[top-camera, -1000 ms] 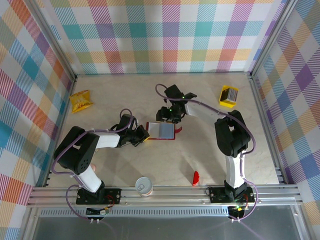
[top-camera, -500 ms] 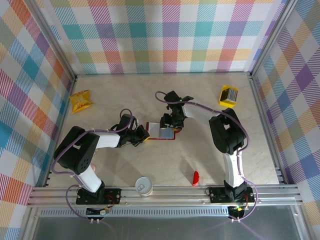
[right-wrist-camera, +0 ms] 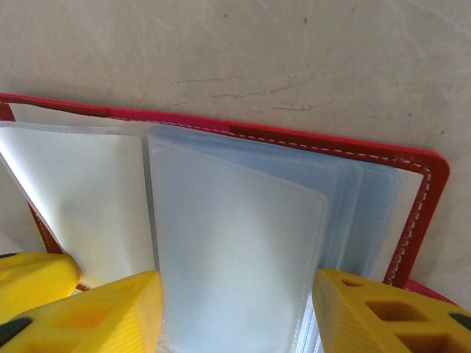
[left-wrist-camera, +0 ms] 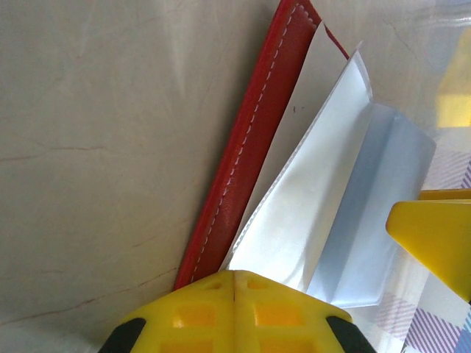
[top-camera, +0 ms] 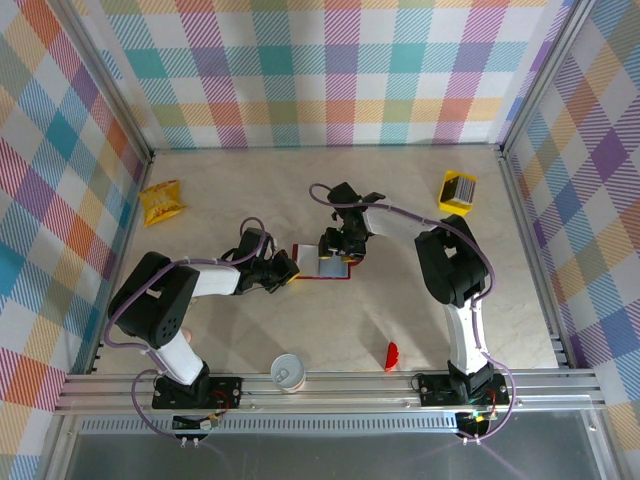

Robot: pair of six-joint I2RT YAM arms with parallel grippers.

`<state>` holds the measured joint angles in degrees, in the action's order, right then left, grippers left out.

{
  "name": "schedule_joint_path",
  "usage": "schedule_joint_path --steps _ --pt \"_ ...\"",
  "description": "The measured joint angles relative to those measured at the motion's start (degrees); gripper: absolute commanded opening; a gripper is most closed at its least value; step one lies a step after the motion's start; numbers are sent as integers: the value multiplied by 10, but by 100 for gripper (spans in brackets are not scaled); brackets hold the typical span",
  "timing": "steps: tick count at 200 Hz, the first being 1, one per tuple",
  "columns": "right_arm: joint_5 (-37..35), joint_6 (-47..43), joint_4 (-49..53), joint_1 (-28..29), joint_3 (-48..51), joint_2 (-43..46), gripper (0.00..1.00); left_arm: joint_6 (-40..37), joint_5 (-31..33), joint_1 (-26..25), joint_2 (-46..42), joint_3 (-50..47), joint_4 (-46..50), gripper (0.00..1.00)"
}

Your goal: Put the credit cards into the card holder

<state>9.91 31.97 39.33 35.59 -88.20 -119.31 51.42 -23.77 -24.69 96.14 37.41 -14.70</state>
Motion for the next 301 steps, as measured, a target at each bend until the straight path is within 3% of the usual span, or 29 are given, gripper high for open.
schedule_joint_path --steps 218,301 --pt "-34 -27 51 23 -54 0 56 1 -9 0 9 3 -10 0" --pt "40 -24 21 23 -54 0 56 2 -12 0 14 8 -12 0"
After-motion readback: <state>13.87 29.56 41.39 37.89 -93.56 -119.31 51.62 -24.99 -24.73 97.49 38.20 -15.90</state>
